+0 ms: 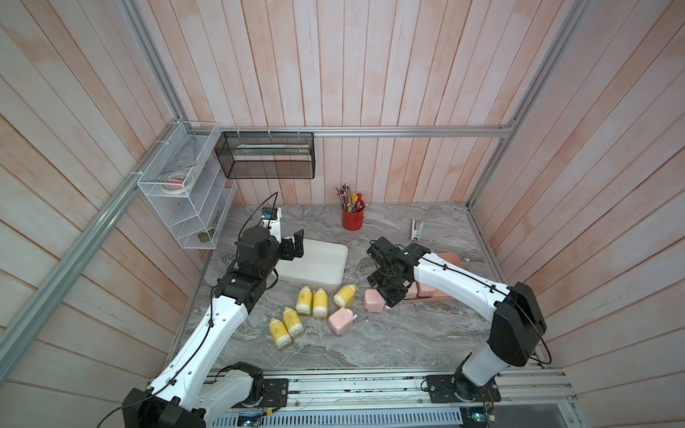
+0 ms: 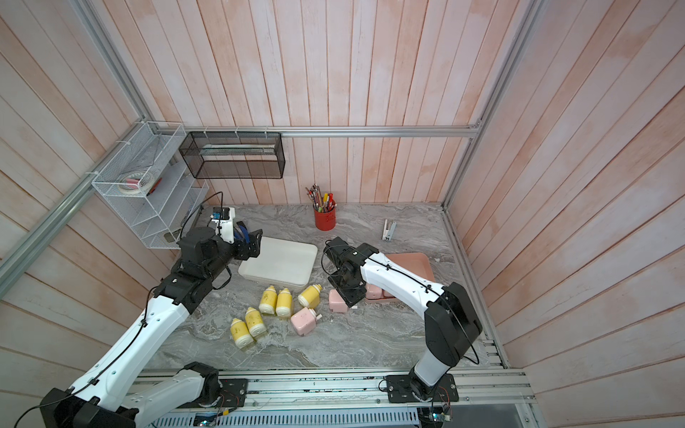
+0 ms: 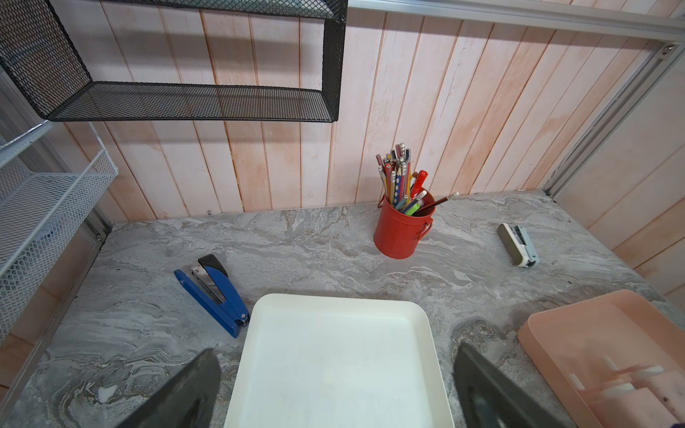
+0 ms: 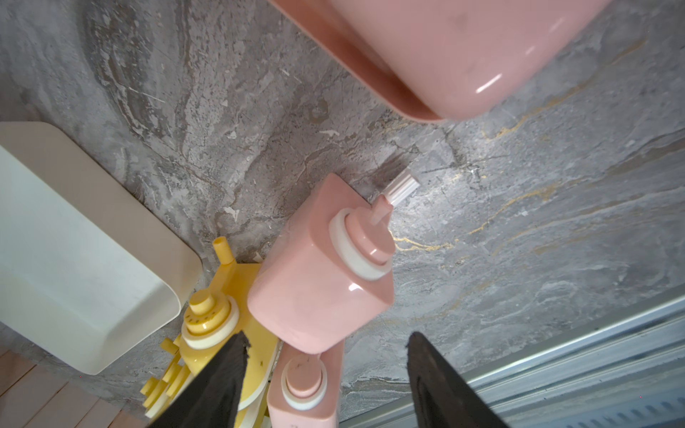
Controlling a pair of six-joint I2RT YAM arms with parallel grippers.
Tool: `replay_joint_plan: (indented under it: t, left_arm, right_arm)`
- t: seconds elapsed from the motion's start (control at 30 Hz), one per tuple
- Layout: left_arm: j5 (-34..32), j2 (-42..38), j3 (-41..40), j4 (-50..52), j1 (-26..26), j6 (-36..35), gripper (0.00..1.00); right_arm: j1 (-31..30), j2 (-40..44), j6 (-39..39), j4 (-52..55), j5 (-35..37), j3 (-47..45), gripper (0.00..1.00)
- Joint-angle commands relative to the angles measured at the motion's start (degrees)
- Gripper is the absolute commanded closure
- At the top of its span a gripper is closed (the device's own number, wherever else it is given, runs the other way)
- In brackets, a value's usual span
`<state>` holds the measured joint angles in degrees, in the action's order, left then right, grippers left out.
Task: Place the pencil sharpeners by color into the storage box
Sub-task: Pick up the pencil sharpener from the center of the board.
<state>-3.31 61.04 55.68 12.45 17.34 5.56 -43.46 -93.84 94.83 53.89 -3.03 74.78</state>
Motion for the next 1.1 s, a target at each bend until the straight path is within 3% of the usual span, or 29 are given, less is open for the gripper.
replay_joint_plan:
  t: [0.0,0.6,1.07]
  left_arm:
    - [-0.60,-0.74,-0.49,-0.85,0.32,-0.59,0.01]
    - [-0.69,-0.35,-0.57,-0.91,0.32,-0.82,0.00]
    - [-0.91,-0.13,-0.57,-0.88,0.32,-0.87,0.00]
  right_arm:
    - [0.32,-1.00,2.18,-1.17,-1.02,-1.11,0.29]
    - [1.66,-3.50,2.06,-4.03,-1.80,-2.45,0.29]
    - [2.07,-8.55,-1.83,-3.33,-3.10,1.59,0.30]
